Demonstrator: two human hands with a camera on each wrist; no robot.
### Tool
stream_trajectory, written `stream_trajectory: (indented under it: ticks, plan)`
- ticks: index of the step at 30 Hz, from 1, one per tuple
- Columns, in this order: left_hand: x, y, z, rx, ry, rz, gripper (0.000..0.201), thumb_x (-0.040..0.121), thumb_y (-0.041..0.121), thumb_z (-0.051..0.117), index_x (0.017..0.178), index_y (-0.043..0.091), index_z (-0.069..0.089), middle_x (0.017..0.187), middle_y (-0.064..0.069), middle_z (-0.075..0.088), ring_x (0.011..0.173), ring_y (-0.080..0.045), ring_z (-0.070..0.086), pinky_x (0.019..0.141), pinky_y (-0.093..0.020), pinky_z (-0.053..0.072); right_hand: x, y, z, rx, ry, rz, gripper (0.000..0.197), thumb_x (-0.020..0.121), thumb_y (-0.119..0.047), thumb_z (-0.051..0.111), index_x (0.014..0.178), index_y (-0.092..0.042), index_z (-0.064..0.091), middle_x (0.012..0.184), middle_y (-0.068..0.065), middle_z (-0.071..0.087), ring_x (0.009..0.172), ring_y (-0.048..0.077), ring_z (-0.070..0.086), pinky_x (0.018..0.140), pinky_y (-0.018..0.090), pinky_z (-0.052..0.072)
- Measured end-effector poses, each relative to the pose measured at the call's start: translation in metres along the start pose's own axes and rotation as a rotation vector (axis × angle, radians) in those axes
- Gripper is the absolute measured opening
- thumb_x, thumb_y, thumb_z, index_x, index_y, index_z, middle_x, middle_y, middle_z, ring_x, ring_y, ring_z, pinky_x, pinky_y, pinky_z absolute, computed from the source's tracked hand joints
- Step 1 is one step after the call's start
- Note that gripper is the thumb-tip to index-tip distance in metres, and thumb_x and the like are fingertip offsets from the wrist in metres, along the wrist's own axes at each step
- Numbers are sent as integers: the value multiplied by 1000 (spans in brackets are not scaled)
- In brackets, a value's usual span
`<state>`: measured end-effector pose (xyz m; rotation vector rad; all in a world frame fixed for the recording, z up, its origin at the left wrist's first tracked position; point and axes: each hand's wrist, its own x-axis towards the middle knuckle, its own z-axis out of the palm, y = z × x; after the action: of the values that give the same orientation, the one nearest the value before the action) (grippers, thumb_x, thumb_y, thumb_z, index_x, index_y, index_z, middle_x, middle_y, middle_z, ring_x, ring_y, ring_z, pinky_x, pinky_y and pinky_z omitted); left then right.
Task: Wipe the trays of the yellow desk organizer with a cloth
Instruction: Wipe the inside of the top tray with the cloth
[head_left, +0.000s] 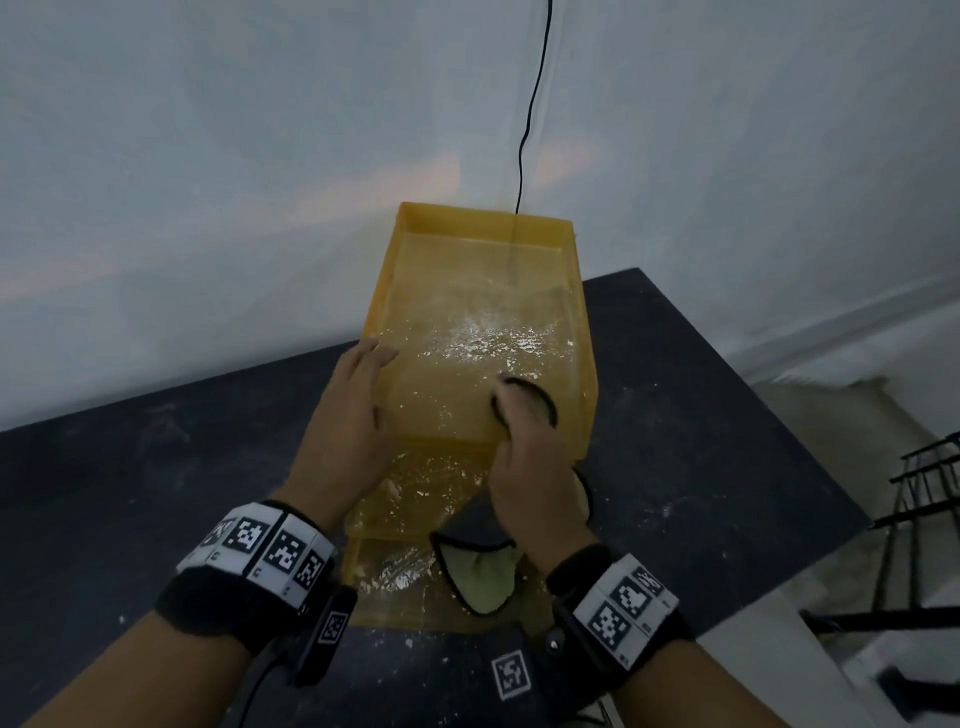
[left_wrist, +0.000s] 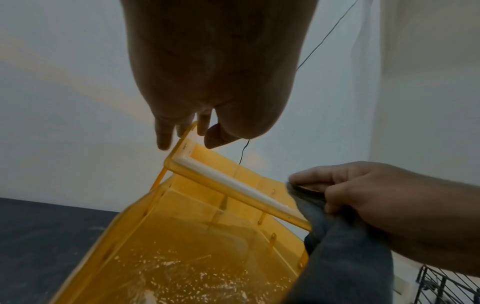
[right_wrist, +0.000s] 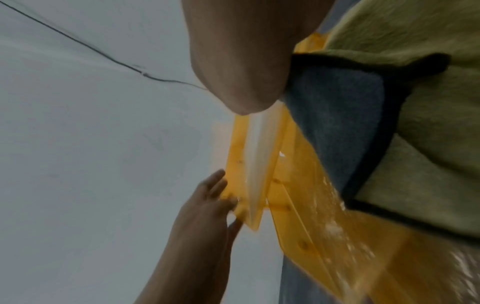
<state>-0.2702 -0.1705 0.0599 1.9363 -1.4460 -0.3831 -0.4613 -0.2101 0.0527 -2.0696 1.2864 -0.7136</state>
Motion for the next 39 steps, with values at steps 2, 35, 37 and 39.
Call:
stream_trajectory:
  ticks: [2, 35, 37, 39]
  plan:
    - [-1, 1, -2, -11, -7, -11, 63, 89, -9, 44, 146, 20, 41, 158, 0, 29, 140, -17, 36, 112, -30, 33, 13, 6, -6, -57, 86, 131, 64, 97, 9, 36, 157, -11, 27, 158, 5, 34, 145, 15, 30, 112, 11, 24]
    - [4, 0, -8, -39, 88, -36, 63, 84, 10, 71, 137, 32, 45, 152, 12, 38, 124, 0, 42, 97, -21, 39, 38, 18, -5, -127, 88, 175, 58, 98, 5, 40, 154, -5, 28, 155, 10, 35, 145, 24, 31, 117, 29, 30]
    - [3, 5, -10, -59, 91, -46, 60, 86, 16, 66, 140, 29, 44, 150, 11, 38, 130, -5, 40, 100, -25, 37, 43, 21, -2, -241, 37, 179, 59, 98, 3, 42, 154, -3, 25, 157, 13, 33, 147, 27, 27, 118, 34, 31]
    - [2, 10, -13, -84, 83, -76, 57, 84, 21, 49, 141, 26, 45, 148, -1, 48, 130, -19, 50, 102, -33, 42, 39, 17, 2, -247, 16, 169, 58, 97, 2, 42, 154, -6, 30, 155, 11, 38, 143, 26, 34, 114, 32, 35]
